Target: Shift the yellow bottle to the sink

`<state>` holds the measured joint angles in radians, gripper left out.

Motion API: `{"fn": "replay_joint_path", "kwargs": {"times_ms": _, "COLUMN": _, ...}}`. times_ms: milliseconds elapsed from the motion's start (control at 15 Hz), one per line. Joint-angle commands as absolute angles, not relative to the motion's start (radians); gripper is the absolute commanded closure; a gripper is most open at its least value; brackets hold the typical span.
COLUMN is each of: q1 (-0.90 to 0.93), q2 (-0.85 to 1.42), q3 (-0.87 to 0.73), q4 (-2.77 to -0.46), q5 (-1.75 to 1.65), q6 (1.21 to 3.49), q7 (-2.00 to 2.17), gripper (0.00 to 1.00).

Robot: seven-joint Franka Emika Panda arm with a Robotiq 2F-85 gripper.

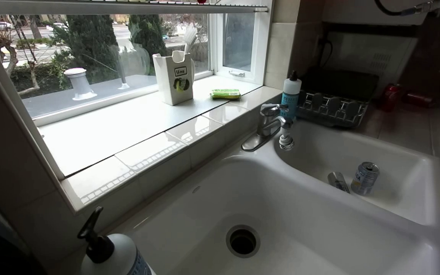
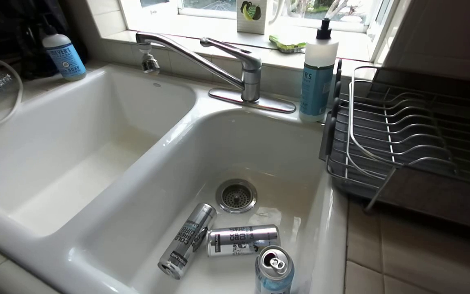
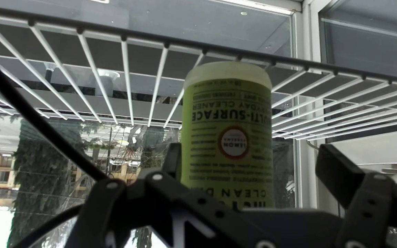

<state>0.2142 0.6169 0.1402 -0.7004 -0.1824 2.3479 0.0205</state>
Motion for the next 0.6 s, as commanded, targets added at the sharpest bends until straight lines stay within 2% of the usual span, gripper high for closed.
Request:
{"fn": "replay_joint_path", "kwargs": {"times_ms": 0, "q1": 0.232, "q2": 0.683, "q3": 0.121, "q4": -0.602, "q5": -0.205, "q6": 2.390, "q7": 0.040, "gripper": 0.00}}
{"fn": "replay_joint_path", "kwargs": {"times_ms": 533, "q1": 0.234, "q2": 0.729, "q3": 0.113, "q4": -0.561, "q5": -0.201, "q6": 2.490, "q7": 0.054, "gripper": 0.00}}
